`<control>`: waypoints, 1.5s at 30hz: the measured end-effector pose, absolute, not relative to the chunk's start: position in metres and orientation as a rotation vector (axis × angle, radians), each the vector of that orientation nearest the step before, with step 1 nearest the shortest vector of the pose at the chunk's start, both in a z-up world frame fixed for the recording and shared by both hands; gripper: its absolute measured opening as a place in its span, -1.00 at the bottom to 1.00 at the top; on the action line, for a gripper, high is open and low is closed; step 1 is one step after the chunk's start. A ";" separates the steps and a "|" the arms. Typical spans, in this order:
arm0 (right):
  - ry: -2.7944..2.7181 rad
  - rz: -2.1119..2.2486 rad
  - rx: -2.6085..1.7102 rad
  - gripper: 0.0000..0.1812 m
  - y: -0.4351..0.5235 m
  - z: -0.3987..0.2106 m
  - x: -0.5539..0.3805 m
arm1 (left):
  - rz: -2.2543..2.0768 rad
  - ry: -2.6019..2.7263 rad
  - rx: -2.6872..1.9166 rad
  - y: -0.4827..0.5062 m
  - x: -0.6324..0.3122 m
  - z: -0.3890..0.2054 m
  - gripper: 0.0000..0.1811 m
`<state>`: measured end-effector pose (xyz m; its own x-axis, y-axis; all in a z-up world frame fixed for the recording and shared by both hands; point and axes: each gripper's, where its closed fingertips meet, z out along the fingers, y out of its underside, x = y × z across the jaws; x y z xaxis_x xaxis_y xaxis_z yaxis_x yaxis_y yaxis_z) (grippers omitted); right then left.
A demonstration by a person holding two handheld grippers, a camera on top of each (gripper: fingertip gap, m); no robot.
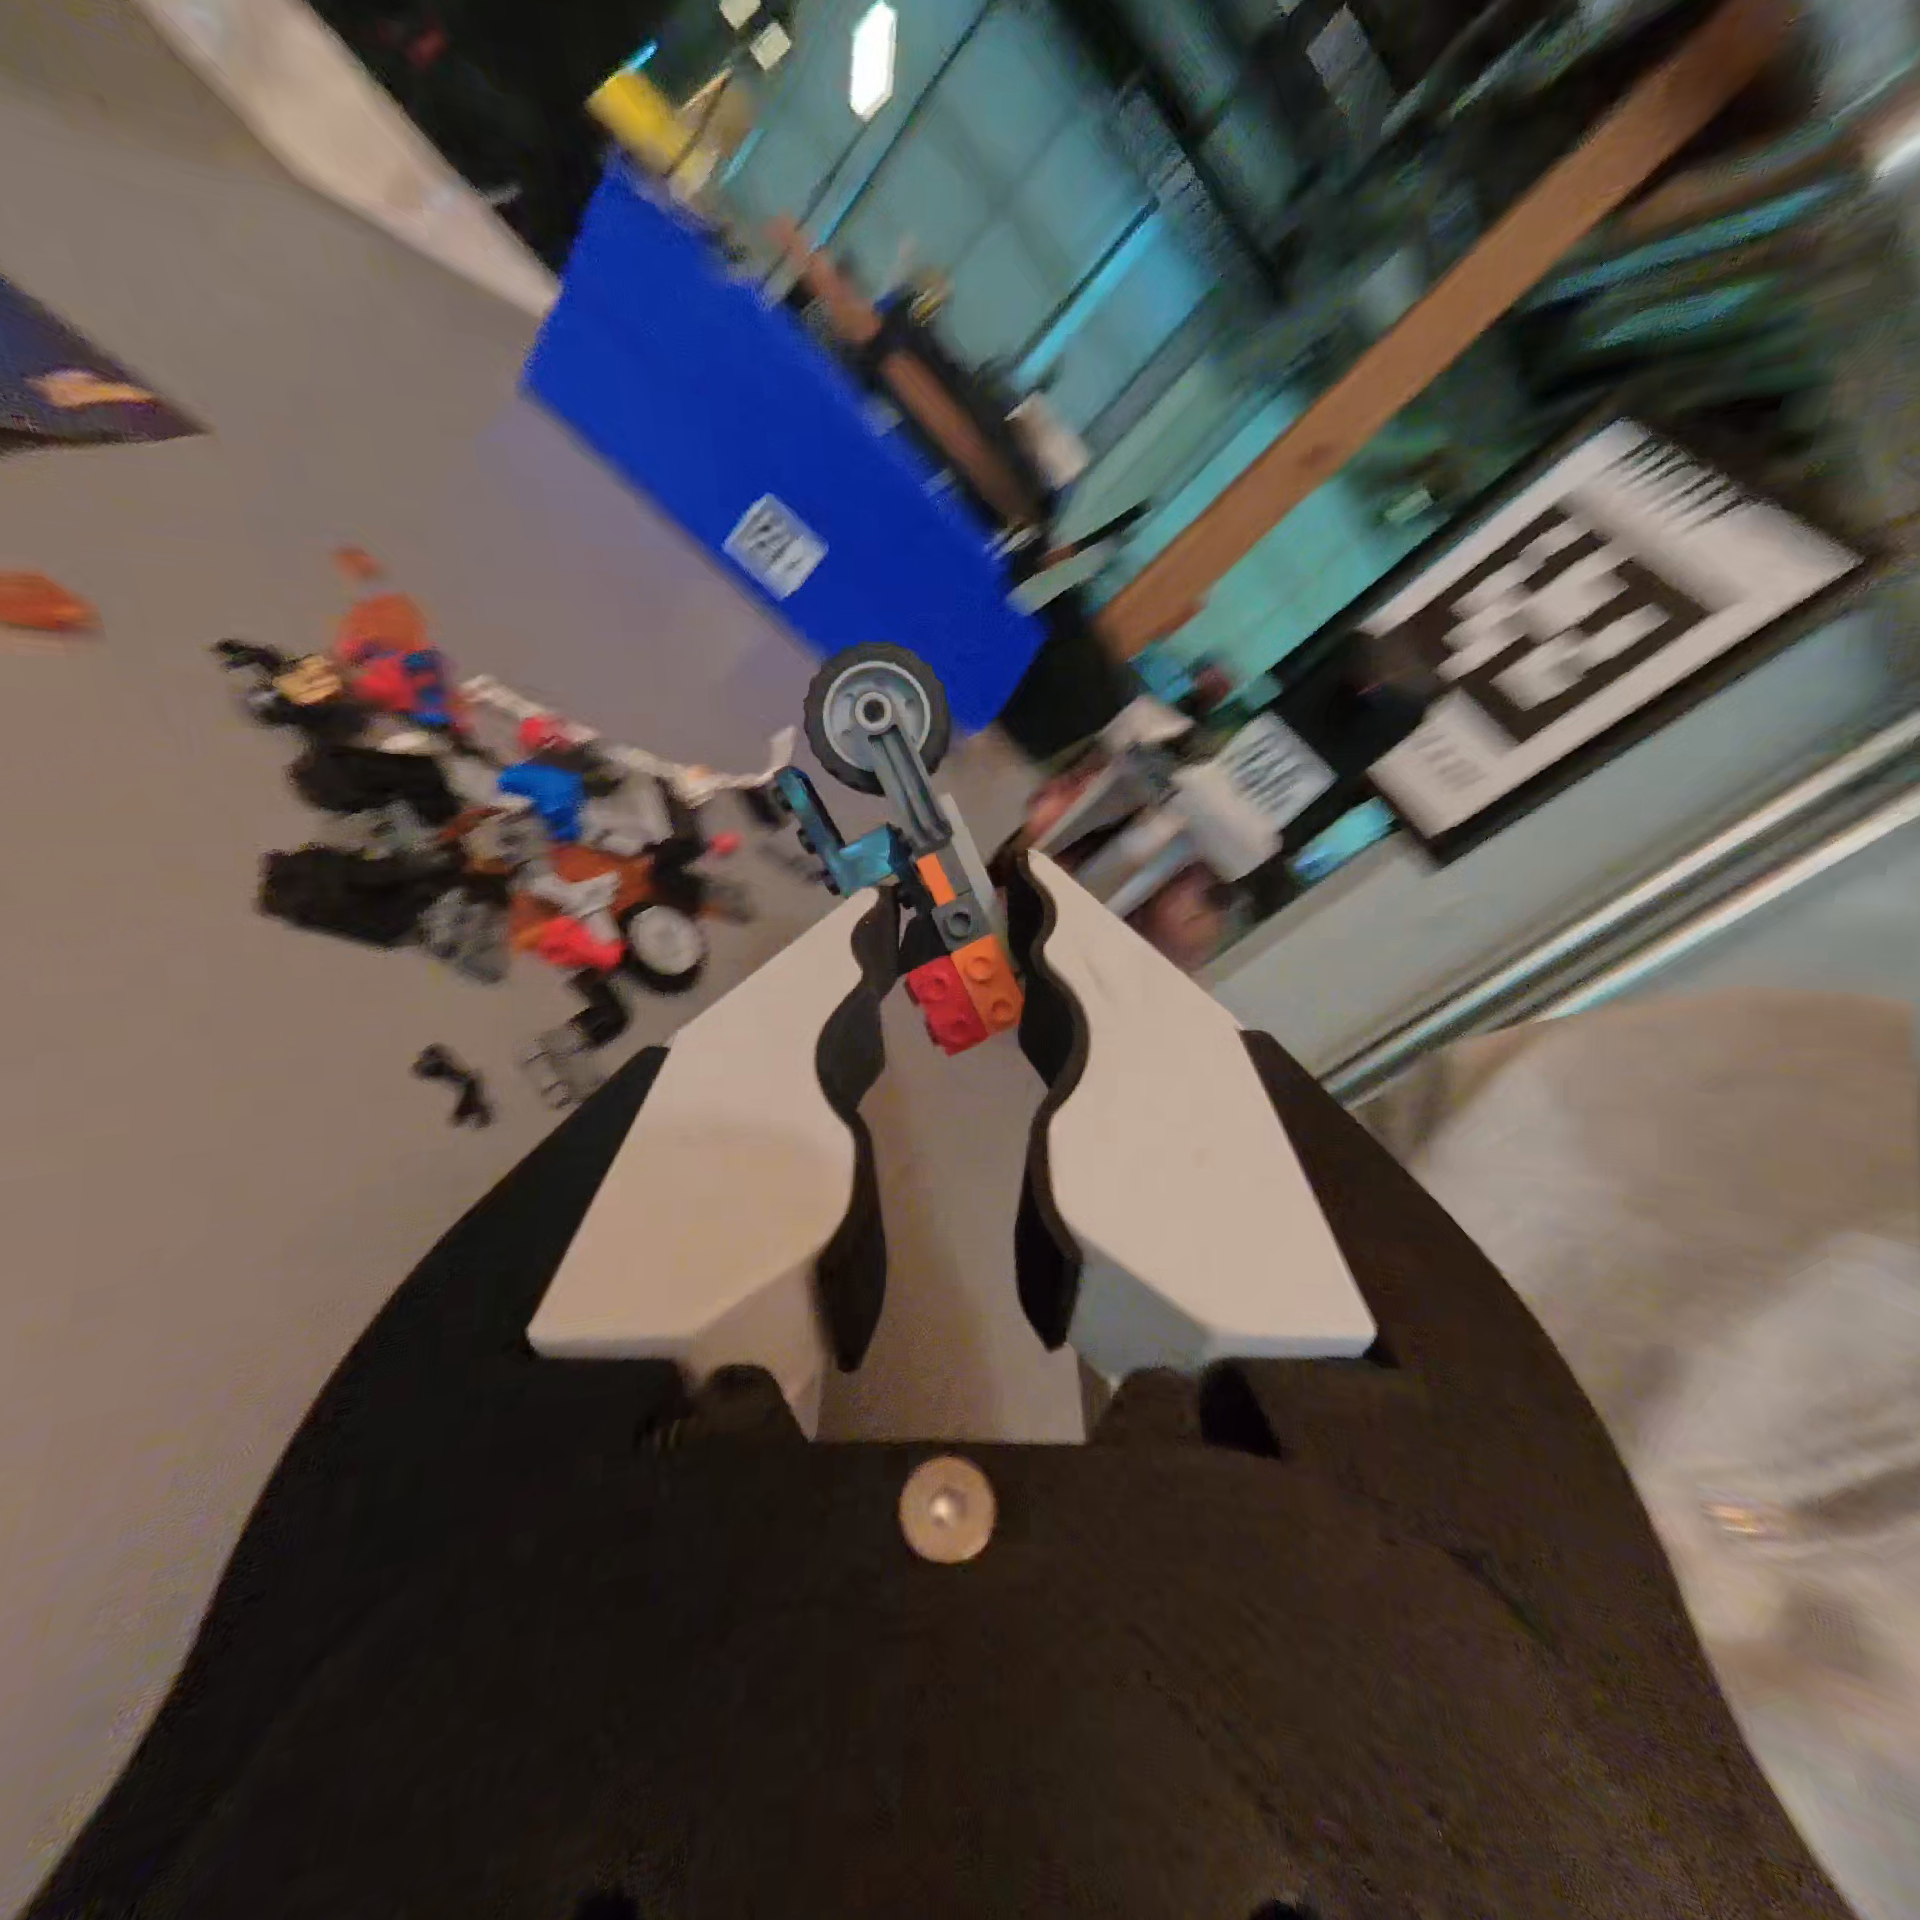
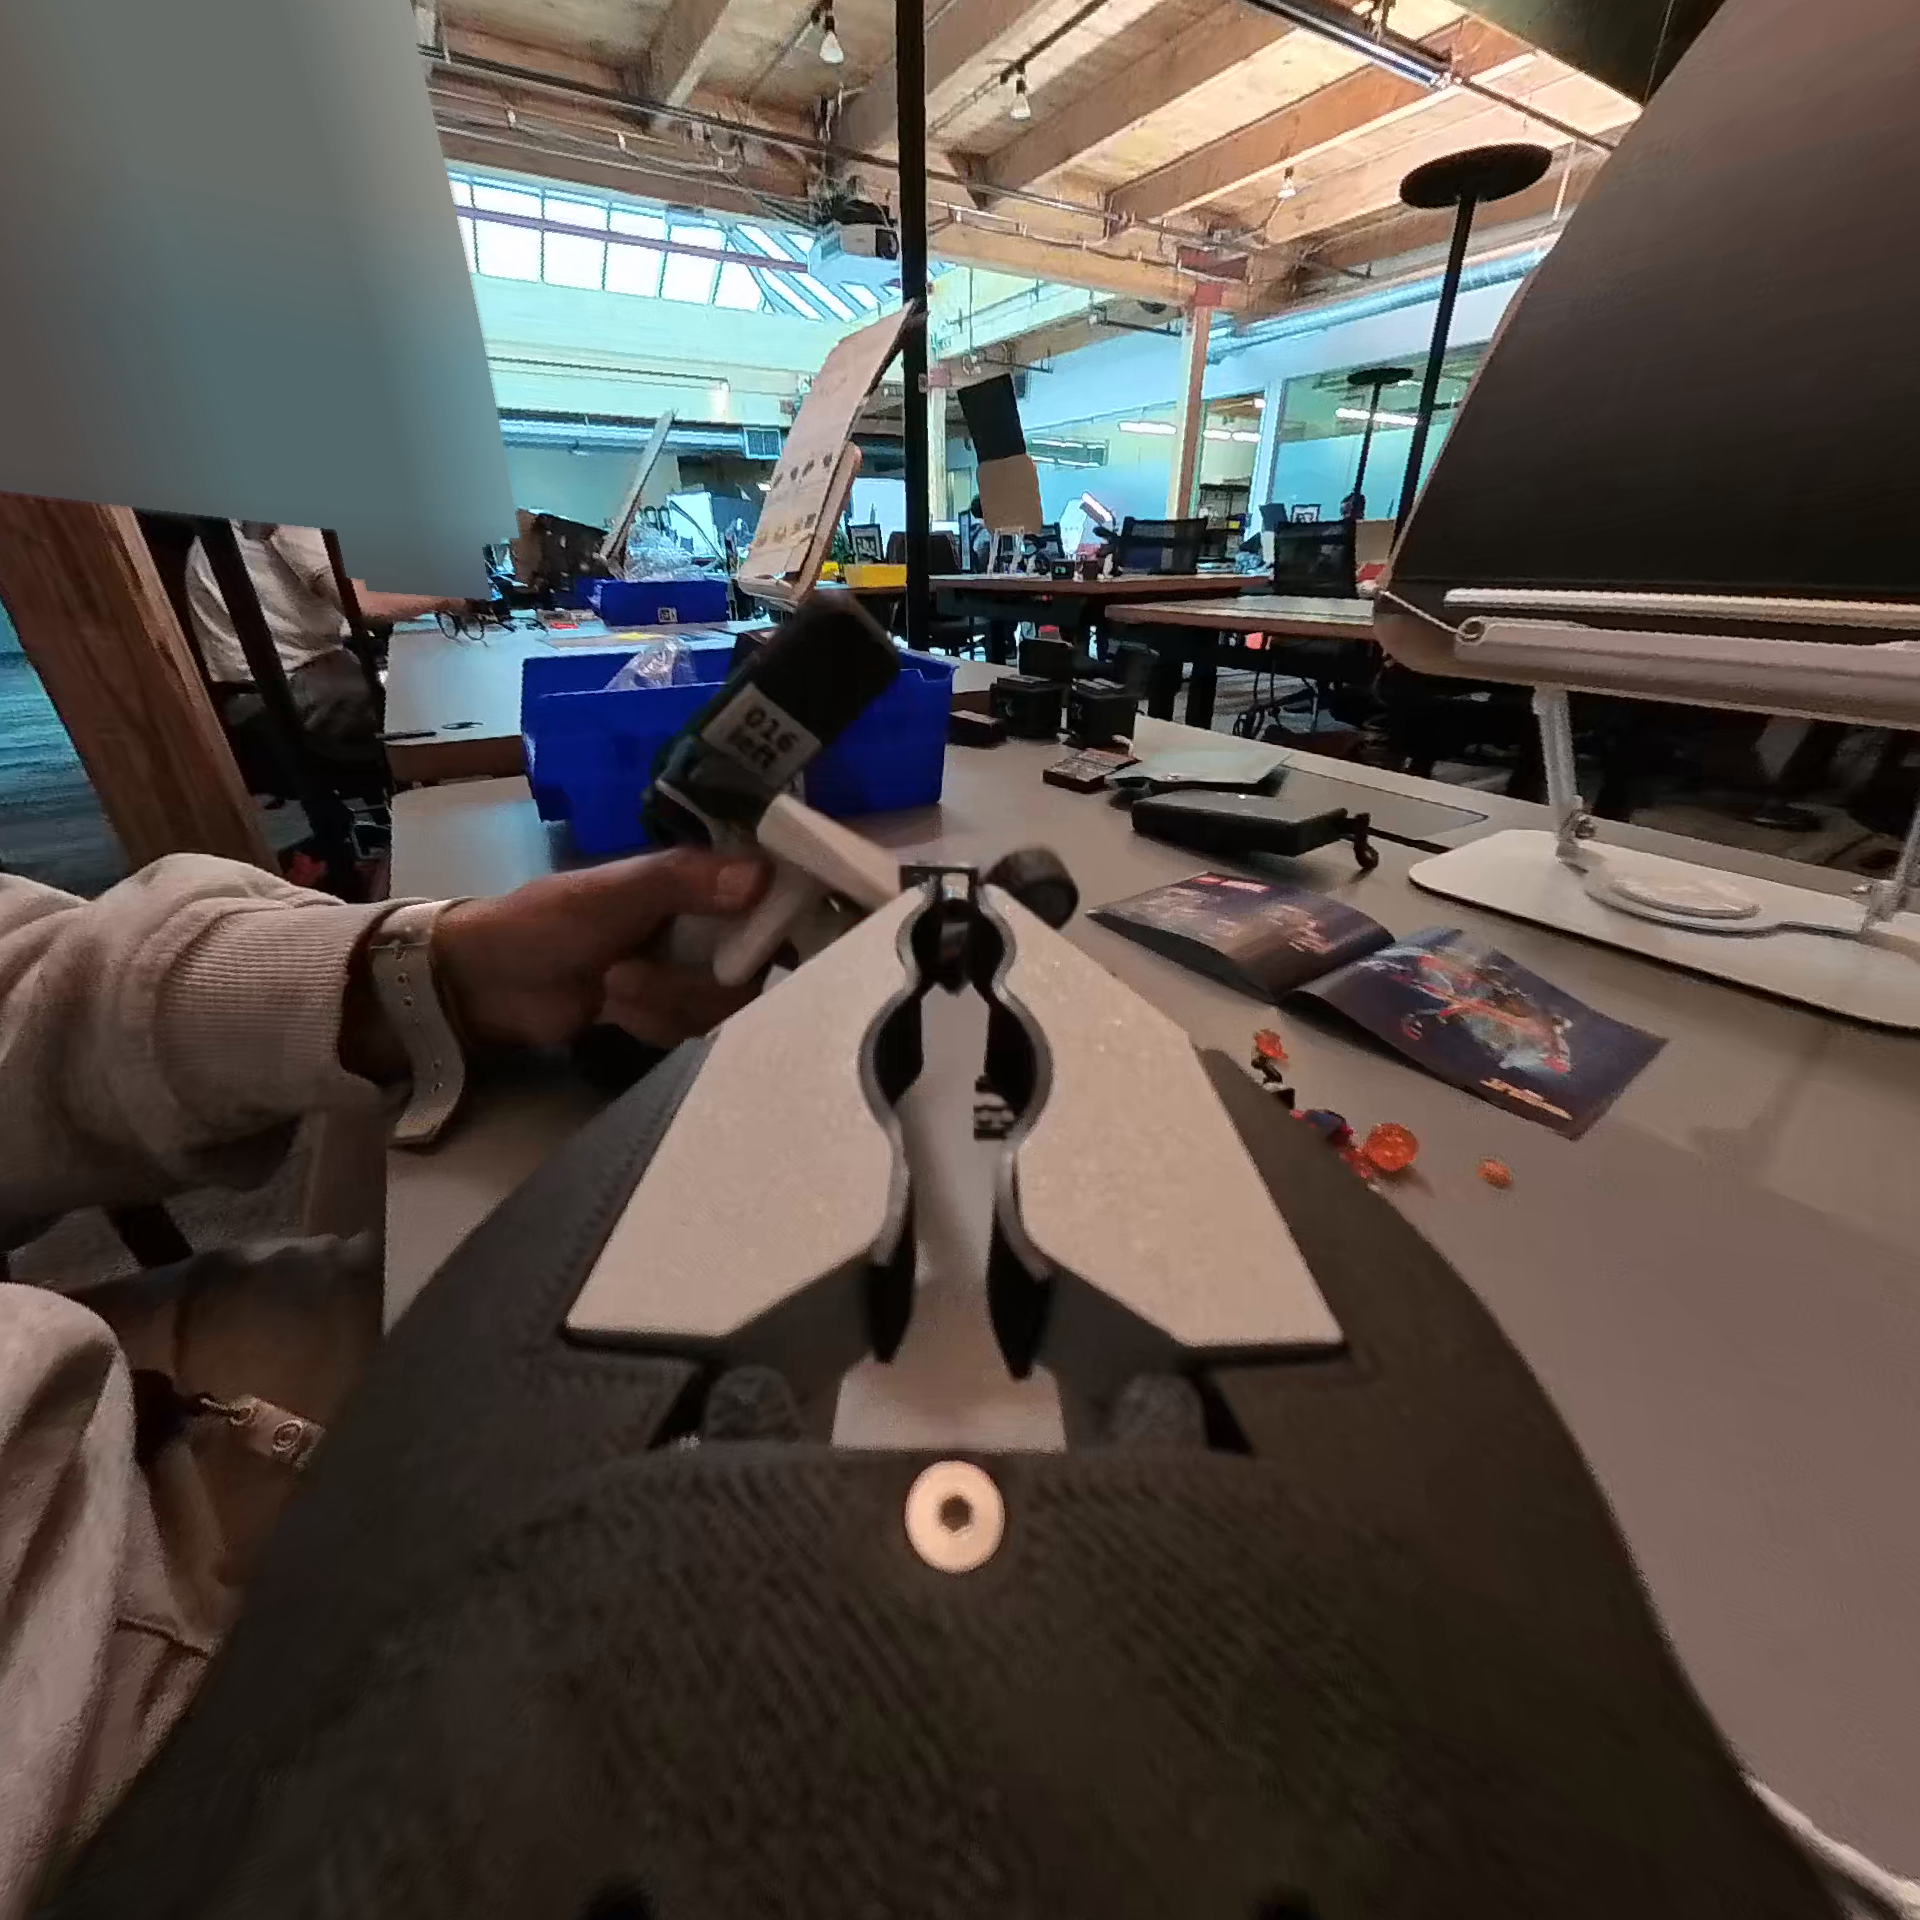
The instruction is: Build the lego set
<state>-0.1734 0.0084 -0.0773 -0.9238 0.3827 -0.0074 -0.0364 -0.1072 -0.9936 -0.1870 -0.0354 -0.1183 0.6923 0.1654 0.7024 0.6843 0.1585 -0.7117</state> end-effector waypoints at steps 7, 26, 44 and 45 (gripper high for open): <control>-1.865 2.142 -0.415 -0.97 0.012 -0.076 -0.176 | -0.236 -0.853 -1.837 -0.028 -0.178 -0.168 -0.76; -1.981 1.963 -0.390 -0.97 -0.003 -0.093 -0.176 | -0.271 -0.672 -1.626 -0.015 -0.170 -0.120 -0.60; -2.069 1.922 -0.359 -0.96 -0.010 -0.102 -0.171 | -0.097 -0.565 -1.615 -0.007 -0.164 -0.113 -0.97; -2.075 1.917 -0.366 -0.96 -0.010 -0.102 -0.171 | -0.085 -0.572 -1.620 -0.008 -0.164 -0.114 -0.98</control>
<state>-0.1708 -0.0105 -0.1024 -0.9252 0.3773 0.0411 -0.0111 0.0812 -0.9966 -0.1642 -0.0079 -0.1135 0.8702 0.3106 0.3825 0.4088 -0.0218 -0.9124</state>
